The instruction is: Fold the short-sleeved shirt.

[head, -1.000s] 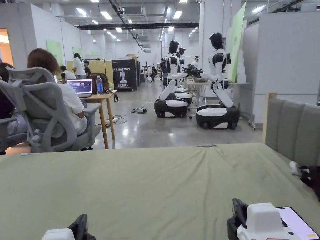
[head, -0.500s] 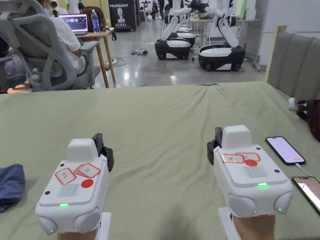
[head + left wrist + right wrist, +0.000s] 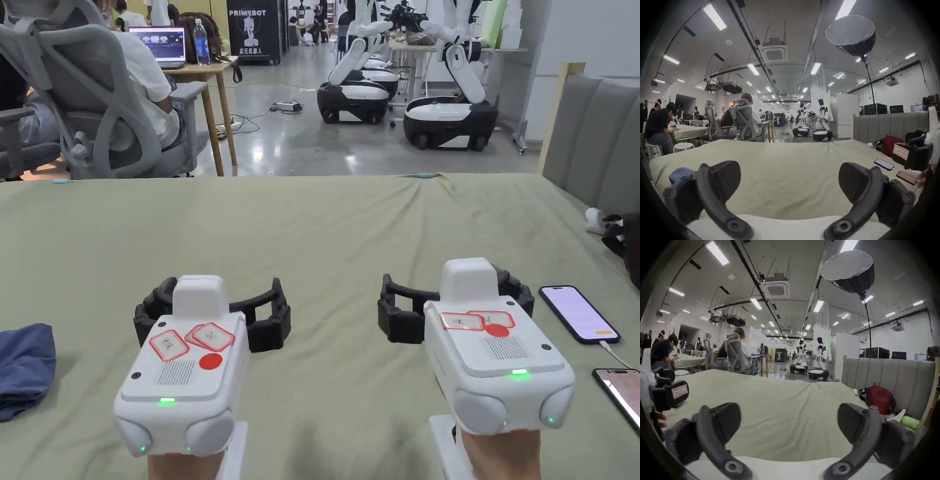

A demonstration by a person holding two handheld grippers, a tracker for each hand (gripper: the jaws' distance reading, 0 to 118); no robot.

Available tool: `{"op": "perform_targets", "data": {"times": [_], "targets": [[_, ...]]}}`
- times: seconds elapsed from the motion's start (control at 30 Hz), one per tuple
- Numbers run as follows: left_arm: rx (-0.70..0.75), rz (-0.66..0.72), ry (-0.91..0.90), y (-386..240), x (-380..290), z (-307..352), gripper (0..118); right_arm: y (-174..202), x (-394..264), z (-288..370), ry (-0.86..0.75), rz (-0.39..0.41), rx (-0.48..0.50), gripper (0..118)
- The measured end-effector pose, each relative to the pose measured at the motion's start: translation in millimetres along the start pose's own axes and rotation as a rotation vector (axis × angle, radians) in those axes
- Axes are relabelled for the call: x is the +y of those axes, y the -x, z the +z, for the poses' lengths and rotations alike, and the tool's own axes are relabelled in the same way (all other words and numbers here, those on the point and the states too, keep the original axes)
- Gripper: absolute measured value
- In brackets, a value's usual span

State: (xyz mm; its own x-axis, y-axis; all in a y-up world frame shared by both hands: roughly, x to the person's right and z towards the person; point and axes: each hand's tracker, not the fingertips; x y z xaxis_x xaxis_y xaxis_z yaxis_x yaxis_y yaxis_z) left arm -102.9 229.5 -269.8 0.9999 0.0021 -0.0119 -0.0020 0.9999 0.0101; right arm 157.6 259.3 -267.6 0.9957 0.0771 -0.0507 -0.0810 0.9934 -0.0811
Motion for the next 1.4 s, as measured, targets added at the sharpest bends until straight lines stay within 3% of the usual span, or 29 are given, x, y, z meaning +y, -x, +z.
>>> {"op": "perform_targets", "data": {"times": [1.4], "targets": [[0.06, -0.029, 0.004, 8.4, 1.3, 13.6, 118, -3.3, -15.9, -1.4, 0.001, 0.039, -0.031, 118]]}}
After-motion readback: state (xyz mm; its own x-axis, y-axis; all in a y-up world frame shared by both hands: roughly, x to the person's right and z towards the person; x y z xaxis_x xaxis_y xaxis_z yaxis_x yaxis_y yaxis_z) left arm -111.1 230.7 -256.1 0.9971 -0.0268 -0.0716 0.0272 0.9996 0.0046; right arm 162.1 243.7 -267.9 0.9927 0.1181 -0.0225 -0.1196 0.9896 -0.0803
